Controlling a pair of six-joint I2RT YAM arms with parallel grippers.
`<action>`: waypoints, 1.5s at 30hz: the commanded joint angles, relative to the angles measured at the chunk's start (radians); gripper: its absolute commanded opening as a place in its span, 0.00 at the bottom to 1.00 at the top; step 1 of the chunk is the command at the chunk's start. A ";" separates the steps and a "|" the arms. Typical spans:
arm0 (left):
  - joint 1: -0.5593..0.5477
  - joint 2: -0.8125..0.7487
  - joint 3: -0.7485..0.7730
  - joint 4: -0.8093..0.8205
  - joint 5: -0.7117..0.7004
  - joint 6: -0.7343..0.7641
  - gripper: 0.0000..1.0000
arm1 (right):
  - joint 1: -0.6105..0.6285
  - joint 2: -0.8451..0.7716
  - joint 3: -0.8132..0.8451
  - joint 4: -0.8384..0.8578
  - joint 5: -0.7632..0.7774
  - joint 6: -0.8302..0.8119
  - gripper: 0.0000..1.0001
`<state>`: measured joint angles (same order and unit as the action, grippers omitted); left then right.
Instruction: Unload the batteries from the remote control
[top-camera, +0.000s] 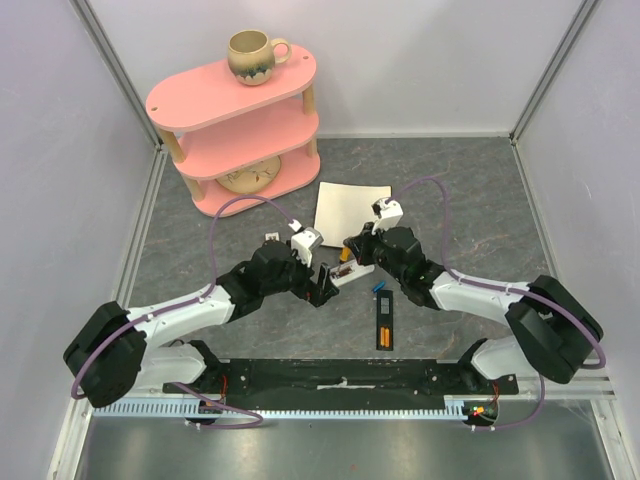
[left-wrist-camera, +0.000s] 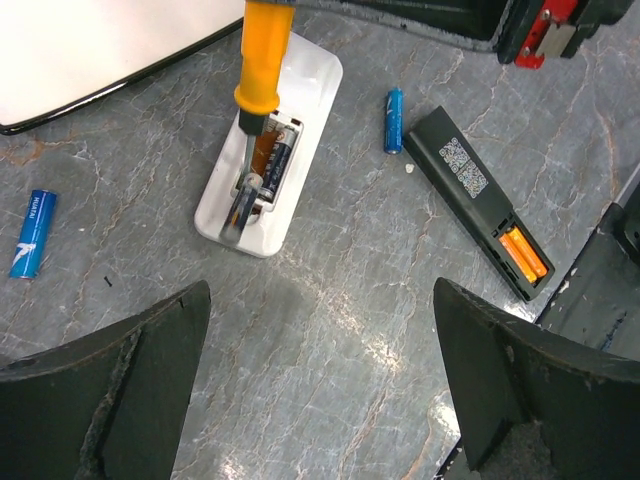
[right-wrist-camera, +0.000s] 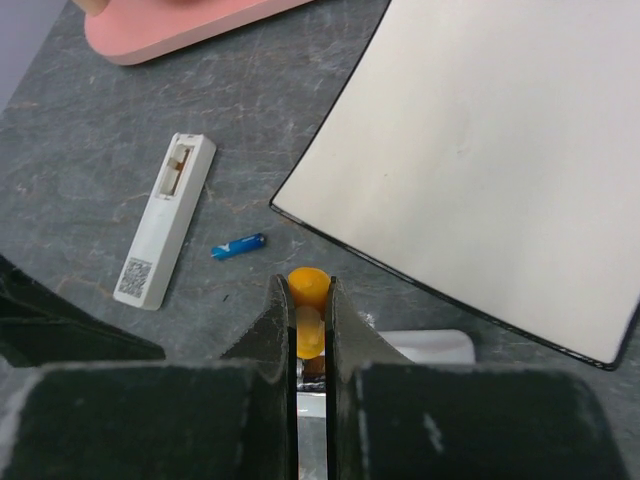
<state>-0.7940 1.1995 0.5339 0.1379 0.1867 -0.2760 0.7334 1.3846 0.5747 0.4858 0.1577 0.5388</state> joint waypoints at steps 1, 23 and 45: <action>0.009 -0.017 -0.005 0.045 0.013 -0.025 0.97 | 0.008 0.021 0.008 0.083 -0.082 0.078 0.00; 0.012 0.190 0.067 0.048 0.132 0.060 0.58 | -0.006 -0.116 0.044 -0.032 0.008 0.010 0.00; 0.039 0.430 0.107 0.032 -0.150 -0.014 0.02 | -0.068 -0.151 -0.006 0.008 -0.049 0.006 0.00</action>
<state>-0.7853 1.6012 0.6369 0.2264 0.2008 -0.2615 0.6701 1.2530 0.5816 0.4320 0.1276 0.5598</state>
